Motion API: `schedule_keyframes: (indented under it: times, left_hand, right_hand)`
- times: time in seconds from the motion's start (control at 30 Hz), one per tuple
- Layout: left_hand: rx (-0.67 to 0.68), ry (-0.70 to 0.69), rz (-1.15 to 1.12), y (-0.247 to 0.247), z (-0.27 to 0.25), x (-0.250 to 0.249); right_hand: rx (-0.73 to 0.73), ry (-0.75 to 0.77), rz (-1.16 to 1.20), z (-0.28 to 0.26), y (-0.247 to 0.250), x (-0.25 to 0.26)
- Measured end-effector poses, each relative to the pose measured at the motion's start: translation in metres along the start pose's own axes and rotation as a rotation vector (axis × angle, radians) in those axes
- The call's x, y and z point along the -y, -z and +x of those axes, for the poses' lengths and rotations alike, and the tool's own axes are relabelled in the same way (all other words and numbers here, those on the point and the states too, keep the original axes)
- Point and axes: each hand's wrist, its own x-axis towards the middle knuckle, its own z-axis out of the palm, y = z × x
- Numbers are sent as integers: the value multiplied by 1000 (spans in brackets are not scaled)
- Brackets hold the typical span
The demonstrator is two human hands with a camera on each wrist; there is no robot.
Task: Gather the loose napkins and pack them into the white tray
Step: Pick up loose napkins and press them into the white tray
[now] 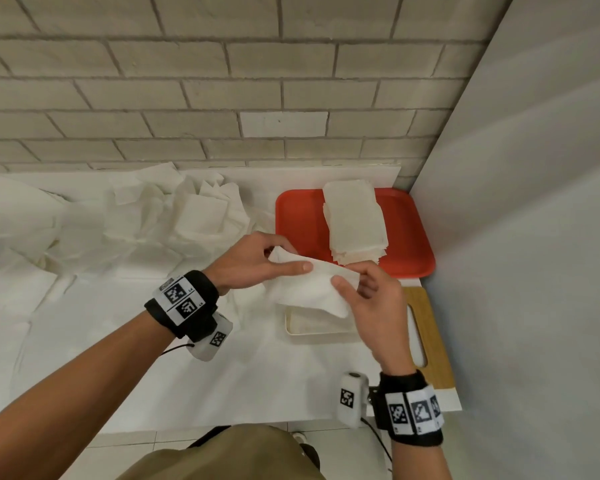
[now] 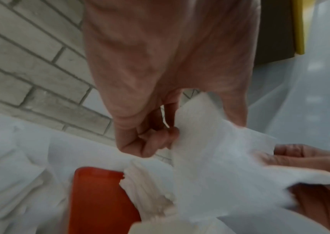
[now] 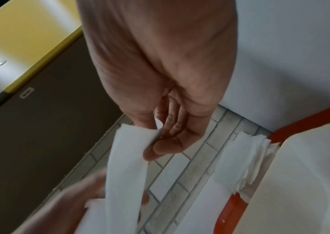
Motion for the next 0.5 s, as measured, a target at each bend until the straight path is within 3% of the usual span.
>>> schedule_keyframes:
  times: [0.13,0.33,0.5]
  left_hand:
    - [-32,-6,3,-22,13,27]
    - [-122,-25,161,-70,25,50]
    - [-182,-209,327,-95,21,66]
  right_hand:
    - [19,-15,-158,20,29,-18]
    - [45,-113,-760,34,36,-63]
    - [27,-129,-1078,21,14,-66]
